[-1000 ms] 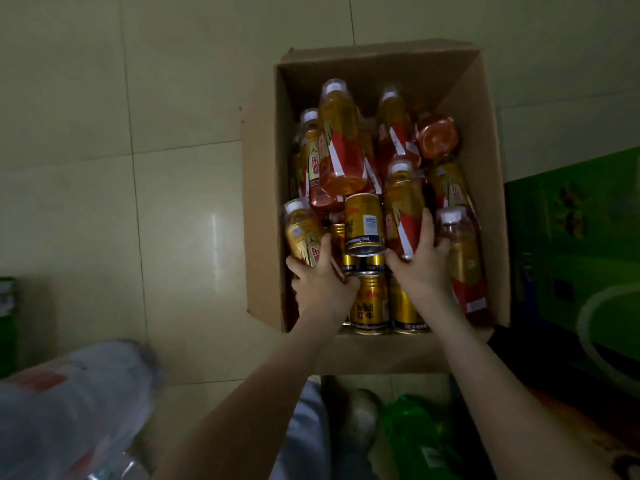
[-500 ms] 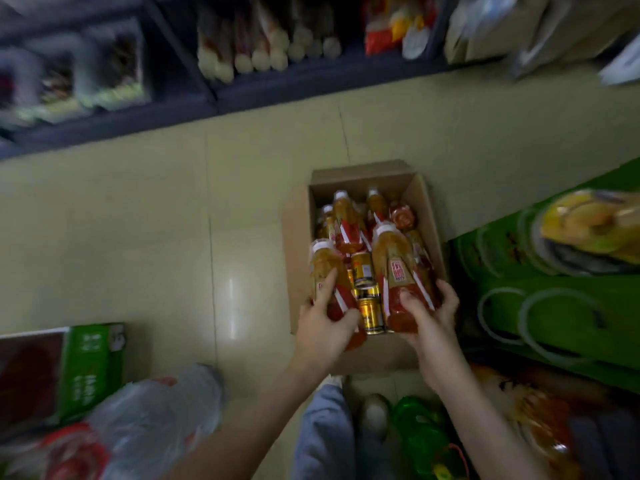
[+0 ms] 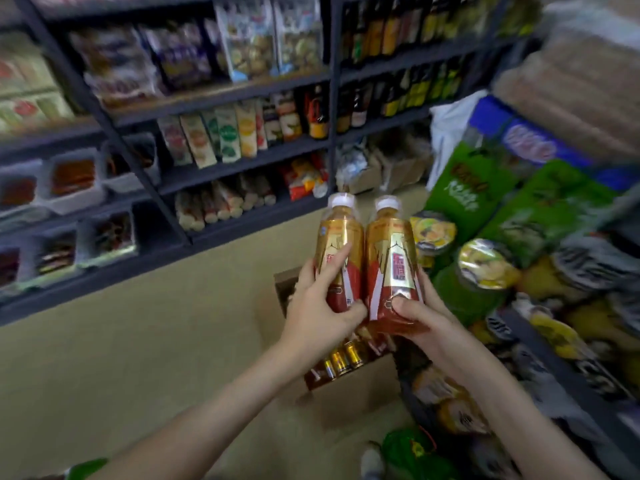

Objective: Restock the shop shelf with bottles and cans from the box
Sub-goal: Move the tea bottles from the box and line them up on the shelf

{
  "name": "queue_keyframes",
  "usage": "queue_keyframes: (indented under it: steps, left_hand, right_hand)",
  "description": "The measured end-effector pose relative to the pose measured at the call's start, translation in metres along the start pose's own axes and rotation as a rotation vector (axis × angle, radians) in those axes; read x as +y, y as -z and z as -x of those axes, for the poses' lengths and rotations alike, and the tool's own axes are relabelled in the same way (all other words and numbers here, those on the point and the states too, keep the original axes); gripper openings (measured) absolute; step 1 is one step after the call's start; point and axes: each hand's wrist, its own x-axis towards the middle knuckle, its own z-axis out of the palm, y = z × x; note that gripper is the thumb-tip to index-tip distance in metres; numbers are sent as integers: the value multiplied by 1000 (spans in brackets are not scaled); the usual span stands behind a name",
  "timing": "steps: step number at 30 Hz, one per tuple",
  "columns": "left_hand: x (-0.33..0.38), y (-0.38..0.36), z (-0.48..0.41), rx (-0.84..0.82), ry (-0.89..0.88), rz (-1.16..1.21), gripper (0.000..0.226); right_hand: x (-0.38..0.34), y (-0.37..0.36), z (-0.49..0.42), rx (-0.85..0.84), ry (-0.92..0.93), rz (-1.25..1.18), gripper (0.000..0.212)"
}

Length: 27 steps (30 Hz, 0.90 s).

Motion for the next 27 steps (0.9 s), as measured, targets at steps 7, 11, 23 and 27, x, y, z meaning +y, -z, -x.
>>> queue_keyframes:
  steps: [7,11,23,27]
  left_hand:
    - [130,21,78,-127,-396,-43,79]
    - [203,10,118,-126,-559,30,78]
    - [377,-82,213,-132,-884,303,80]
    - [422,-103,219,-117,-953,344,79]
  right_hand:
    - [-84,-14,157,103,230,150,96]
    - [-124,-12,230,254,417,179,95]
    - [-238,52,435,431,669,331,65]
    - [-273,71,464,502,766,355,70]
